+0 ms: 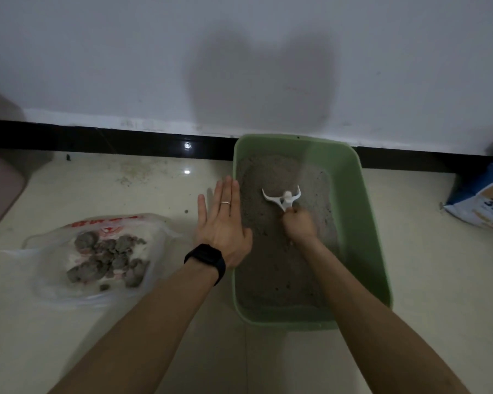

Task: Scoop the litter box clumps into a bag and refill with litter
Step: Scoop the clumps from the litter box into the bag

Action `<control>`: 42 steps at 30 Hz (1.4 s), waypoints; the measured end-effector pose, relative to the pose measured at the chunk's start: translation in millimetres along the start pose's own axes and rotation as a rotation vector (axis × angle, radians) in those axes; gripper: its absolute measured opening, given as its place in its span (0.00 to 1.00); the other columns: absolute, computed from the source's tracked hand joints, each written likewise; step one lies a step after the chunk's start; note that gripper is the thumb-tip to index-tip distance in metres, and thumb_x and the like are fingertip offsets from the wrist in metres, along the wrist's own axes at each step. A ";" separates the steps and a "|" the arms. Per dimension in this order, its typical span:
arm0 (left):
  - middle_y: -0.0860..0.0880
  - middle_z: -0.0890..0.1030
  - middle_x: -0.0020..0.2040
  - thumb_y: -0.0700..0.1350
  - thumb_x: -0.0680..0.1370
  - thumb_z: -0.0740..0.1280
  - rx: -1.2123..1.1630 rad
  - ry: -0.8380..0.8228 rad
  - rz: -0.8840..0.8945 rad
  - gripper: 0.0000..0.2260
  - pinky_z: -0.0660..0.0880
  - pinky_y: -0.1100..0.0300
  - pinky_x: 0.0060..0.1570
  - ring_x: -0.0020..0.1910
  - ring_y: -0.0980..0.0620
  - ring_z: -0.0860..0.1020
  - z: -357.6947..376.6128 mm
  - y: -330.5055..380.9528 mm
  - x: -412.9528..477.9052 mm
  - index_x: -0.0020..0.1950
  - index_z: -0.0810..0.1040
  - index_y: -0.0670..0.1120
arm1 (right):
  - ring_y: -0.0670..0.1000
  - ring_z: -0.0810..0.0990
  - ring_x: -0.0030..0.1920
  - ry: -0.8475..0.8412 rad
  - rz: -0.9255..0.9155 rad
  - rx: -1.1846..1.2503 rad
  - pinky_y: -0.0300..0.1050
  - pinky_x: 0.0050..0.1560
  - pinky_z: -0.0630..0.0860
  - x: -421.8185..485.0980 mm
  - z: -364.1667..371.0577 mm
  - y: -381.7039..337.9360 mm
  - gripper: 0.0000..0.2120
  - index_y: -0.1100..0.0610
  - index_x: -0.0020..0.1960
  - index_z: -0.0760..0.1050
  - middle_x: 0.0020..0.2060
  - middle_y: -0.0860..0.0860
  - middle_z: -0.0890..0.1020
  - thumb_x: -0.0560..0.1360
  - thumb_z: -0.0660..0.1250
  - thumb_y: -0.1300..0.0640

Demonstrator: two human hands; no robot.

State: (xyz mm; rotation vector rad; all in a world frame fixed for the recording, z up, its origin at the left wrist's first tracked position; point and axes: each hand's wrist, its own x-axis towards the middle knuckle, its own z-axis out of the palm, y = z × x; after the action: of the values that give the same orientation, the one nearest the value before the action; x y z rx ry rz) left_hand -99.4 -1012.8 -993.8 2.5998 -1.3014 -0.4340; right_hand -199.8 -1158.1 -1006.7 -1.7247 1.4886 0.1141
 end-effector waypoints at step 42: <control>0.49 0.37 0.79 0.63 0.80 0.43 0.311 -0.055 0.164 0.34 0.32 0.42 0.73 0.77 0.53 0.35 -20.9 -19.4 -27.0 0.78 0.34 0.46 | 0.50 0.76 0.36 0.306 -0.264 0.184 0.46 0.36 0.67 -115.0 -16.5 67.4 0.13 0.57 0.46 0.75 0.35 0.52 0.80 0.82 0.57 0.52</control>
State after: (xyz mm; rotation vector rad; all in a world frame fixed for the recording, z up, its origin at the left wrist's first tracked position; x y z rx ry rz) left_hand -93.1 -978.6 -975.6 2.7082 -1.7069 -0.2965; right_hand -298.0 -1075.7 -967.0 -1.8261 1.4162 -0.4296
